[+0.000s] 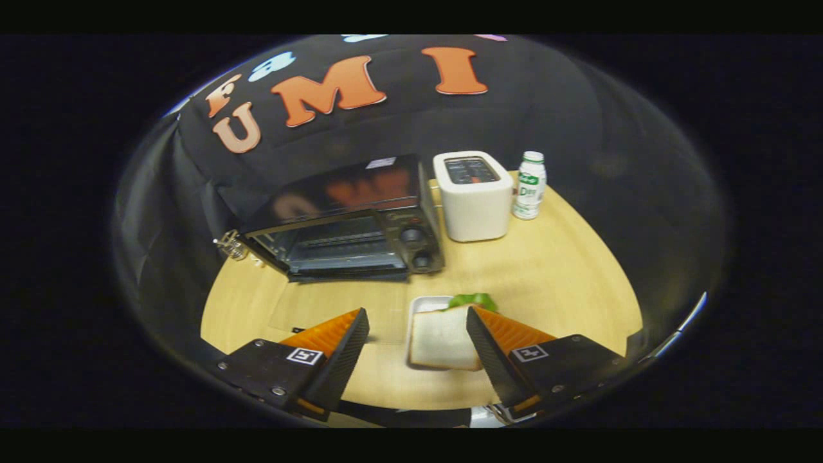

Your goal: Open the toaster oven, put the food inside, and close the toaster oven door.

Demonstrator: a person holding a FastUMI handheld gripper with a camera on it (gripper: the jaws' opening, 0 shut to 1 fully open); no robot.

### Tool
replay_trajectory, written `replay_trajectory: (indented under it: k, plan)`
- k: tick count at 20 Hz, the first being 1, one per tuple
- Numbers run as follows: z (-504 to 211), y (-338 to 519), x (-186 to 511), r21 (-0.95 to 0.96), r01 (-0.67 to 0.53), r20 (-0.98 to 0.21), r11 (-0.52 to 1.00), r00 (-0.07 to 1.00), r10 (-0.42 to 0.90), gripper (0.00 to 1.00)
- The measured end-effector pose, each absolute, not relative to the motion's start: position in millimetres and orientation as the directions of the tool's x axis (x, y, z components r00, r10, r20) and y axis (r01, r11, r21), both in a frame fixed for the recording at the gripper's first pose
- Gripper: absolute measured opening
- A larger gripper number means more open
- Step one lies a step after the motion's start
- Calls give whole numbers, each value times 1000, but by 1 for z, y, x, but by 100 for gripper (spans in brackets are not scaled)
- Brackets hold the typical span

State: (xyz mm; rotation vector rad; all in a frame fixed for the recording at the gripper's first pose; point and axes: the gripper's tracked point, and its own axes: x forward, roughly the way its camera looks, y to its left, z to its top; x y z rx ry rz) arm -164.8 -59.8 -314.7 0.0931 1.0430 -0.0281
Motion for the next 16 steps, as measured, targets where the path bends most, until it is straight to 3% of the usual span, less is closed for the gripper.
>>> replay_trajectory:
  k: [3,7,12,14,16]
  plan:
    - [-329,-92,-168,36,110,-879,993,477,-21,98]
    - [-360,-115,-176,6,111,-913,994,407,-40,98]
    - [-382,-110,-183,58,99,-943,993,331,22,90]
    - [-386,-106,-179,82,108,-944,991,328,42,83]
    - [-388,-101,-176,108,125,-946,986,317,63,69]
